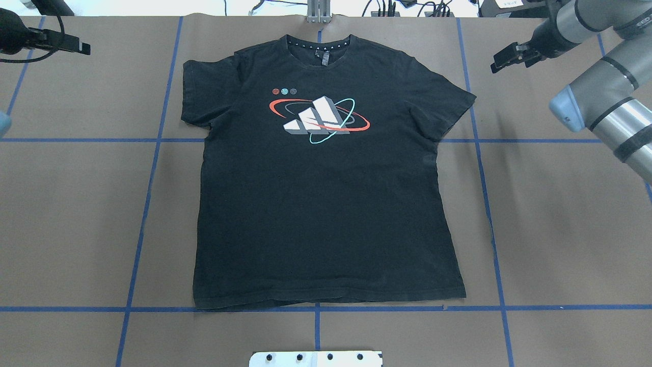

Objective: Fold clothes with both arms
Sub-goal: 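Move the right gripper over the black shirt's sleeve nearest it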

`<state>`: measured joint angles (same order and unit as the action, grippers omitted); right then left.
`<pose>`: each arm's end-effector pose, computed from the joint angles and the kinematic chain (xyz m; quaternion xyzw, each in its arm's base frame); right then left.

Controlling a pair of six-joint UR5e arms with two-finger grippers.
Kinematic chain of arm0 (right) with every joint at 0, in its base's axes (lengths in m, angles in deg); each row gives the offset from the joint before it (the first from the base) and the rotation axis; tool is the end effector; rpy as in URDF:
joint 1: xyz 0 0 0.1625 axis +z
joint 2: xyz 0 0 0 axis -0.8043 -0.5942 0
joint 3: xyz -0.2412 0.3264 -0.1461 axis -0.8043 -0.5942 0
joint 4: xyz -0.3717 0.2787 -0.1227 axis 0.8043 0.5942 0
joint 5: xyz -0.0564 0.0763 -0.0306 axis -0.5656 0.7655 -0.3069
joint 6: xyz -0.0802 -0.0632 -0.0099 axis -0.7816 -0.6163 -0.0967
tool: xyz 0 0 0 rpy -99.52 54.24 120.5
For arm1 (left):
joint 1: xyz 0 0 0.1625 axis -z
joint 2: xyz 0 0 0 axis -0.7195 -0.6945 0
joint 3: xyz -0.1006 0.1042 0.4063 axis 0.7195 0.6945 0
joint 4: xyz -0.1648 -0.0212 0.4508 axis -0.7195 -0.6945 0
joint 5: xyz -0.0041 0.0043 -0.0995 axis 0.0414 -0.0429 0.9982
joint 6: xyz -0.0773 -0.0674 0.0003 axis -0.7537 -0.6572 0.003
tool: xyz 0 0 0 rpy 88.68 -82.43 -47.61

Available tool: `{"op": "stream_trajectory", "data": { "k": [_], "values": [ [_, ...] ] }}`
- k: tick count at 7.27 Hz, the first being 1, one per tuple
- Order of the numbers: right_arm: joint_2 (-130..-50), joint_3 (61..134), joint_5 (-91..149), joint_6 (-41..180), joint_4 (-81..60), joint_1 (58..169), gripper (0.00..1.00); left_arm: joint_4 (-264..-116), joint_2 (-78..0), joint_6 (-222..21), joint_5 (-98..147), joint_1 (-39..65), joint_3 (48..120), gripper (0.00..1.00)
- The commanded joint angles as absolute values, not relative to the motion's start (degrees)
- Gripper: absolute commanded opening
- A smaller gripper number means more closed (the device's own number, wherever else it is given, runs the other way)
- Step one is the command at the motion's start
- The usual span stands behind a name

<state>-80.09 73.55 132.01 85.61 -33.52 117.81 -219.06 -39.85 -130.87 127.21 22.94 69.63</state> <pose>-0.2813 -0.7513 0.4543 0.1781 -0.4268 -0.0681 0.8840 0.1913 -0.7073 0.4623 0.2744 0.4801 -0.0216 0.8329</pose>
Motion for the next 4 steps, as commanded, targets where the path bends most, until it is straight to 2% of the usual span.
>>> {"op": "stream_trajectory", "data": {
  "k": [1, 3, 4],
  "values": [
    [-79.0, 67.0, 127.5, 87.4, -44.5, 114.1, 0.97, -221.1, -40.9, -133.2, 126.7, 22.2, 68.5, 0.99],
    [-79.0, 65.0, 123.5, 92.0, -51.8, 110.7, 0.97, -221.1, -41.2, -133.3, 126.7, 22.2, 68.5, 0.99],
    [-78.9, 64.4, 122.6, 92.1, -52.1, 109.7, 0.93, -221.2, -41.2, -133.3, 126.7, 22.2, 68.6, 0.99]
  ]
}}
